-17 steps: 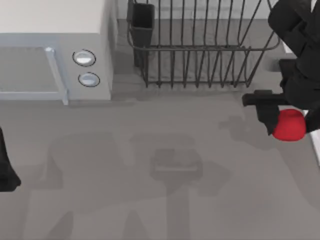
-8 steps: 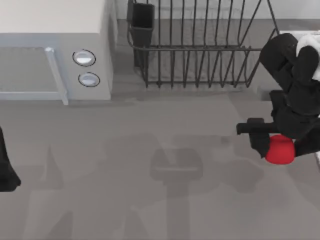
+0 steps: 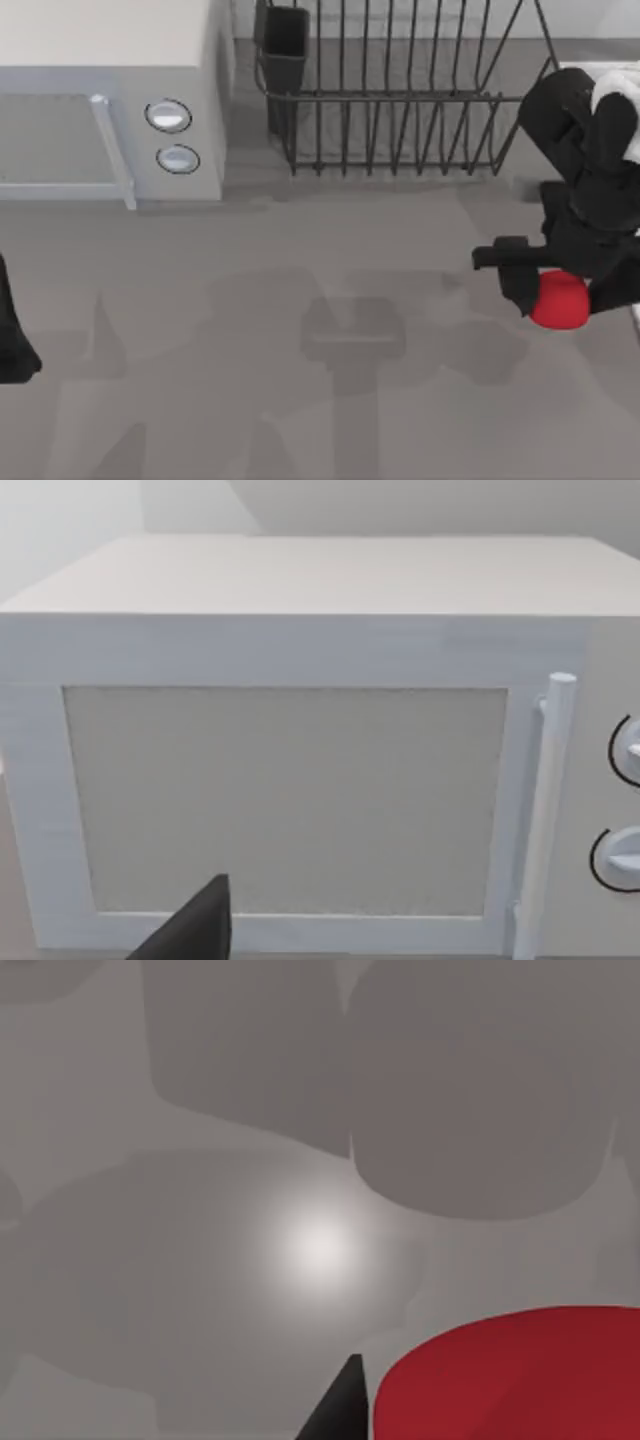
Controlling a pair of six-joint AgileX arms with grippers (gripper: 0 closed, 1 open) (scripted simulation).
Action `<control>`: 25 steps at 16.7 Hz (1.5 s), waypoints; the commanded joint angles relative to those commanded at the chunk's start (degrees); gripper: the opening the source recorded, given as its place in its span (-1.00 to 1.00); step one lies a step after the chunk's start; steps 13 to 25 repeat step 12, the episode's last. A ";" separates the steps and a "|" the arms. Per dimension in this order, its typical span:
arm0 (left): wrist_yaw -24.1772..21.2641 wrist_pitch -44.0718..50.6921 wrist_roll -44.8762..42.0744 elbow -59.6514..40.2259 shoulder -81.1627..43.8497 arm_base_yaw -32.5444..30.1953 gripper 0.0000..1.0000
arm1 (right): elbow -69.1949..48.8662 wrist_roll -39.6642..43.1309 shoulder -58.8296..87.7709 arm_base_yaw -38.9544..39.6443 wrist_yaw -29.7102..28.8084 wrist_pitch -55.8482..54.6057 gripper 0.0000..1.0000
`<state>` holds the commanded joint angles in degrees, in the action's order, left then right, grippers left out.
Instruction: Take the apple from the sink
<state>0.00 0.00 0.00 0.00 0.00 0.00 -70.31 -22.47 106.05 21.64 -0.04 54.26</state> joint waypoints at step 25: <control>0.00 0.00 0.00 0.00 0.00 0.00 1.00 | 0.00 0.00 0.00 0.00 0.00 0.00 1.00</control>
